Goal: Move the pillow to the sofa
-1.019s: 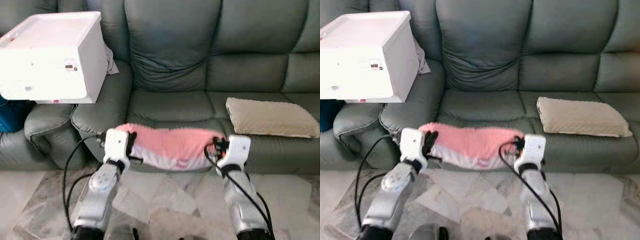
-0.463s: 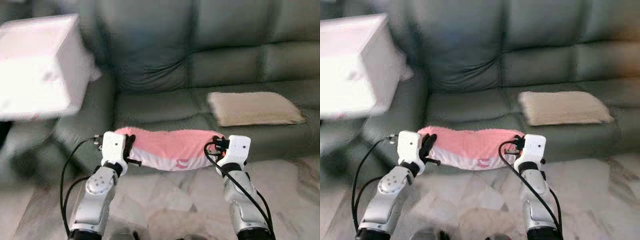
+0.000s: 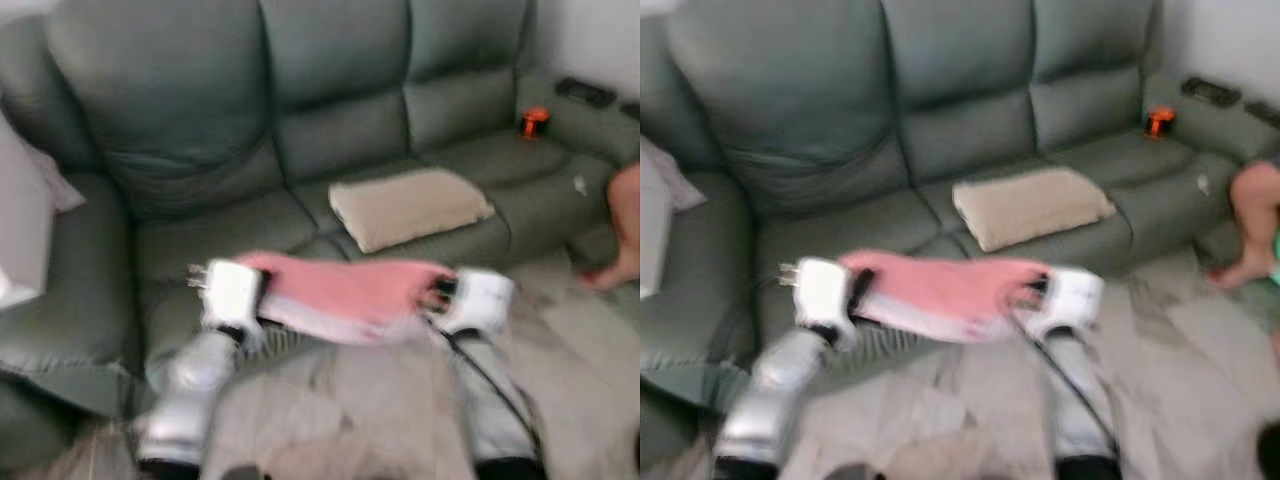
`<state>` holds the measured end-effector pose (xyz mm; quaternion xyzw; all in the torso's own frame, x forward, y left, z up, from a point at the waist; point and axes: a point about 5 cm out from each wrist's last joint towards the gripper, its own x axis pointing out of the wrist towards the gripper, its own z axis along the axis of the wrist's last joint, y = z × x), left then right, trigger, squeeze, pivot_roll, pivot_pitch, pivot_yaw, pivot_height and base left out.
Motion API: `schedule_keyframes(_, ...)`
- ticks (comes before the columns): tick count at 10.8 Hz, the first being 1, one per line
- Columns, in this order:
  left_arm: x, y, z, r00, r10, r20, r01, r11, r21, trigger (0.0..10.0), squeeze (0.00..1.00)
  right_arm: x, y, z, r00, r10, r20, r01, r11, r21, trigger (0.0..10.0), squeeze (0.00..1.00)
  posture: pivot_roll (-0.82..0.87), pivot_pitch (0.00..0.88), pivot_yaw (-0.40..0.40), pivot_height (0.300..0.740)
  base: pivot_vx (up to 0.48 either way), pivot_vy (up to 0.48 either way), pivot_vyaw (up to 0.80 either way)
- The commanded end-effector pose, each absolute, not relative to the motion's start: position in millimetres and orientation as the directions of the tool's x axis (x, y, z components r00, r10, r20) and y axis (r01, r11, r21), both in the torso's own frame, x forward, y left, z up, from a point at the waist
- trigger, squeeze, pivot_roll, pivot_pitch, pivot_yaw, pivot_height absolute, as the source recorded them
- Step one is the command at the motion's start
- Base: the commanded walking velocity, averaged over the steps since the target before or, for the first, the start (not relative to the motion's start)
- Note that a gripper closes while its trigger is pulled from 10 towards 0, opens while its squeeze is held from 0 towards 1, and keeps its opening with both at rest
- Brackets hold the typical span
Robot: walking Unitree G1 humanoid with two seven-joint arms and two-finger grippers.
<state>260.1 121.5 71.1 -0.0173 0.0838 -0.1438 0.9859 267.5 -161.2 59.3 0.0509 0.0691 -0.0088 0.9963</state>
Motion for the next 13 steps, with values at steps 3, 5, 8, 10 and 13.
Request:
schedule_keyframes(3,263.5,111.1,77.2,0.941,-0.310,-0.139,0.305,0.951,-0.056,10.0,0.00,271.3,-169.6,66.2,0.993,-0.027,-0.112,0.038,0.995,0.089,10.0,0.00,-0.01,0.000,0.016,0.740,0.195,0.000,0.00)
schedule_keyframes(5,268.1,112.4,76.4,0.953,-0.265,-0.149,0.263,0.964,-0.036,10.0,0.00,273.3,-166.4,69.1,0.995,-0.016,-0.099,0.026,0.995,0.101,10.0,0.00,-0.01,0.000,0.016,0.740,0.000,0.000,0.00)
schedule_keyframes(8,272.3,113.3,78.4,0.962,-0.234,-0.137,0.232,0.972,-0.029,10.0,0.00,274.7,-161.5,73.9,0.998,0.021,-0.067,-0.017,0.998,0.062,10.0,0.00,-0.01,0.000,0.016,0.740,0.000,0.000,0.53)
schedule_keyframes(10,272.6,112.1,78.4,0.963,-0.231,-0.137,0.232,0.973,-0.007,10.0,0.00,275.1,-163.0,73.6,0.998,0.012,-0.069,-0.007,0.998,0.068,10.0,0.00,-0.01,0.000,0.017,0.740,0.000,0.000,0.79)
schedule_keyframes(13,272.1,110.8,77.9,0.961,-0.240,-0.140,0.241,0.970,-0.009,10.0,0.00,274.6,-162.5,75.2,0.998,0.010,-0.061,-0.006,0.998,0.069,10.0,0.00,-0.01,0.000,0.019,0.740,0.000,0.000,0.79)
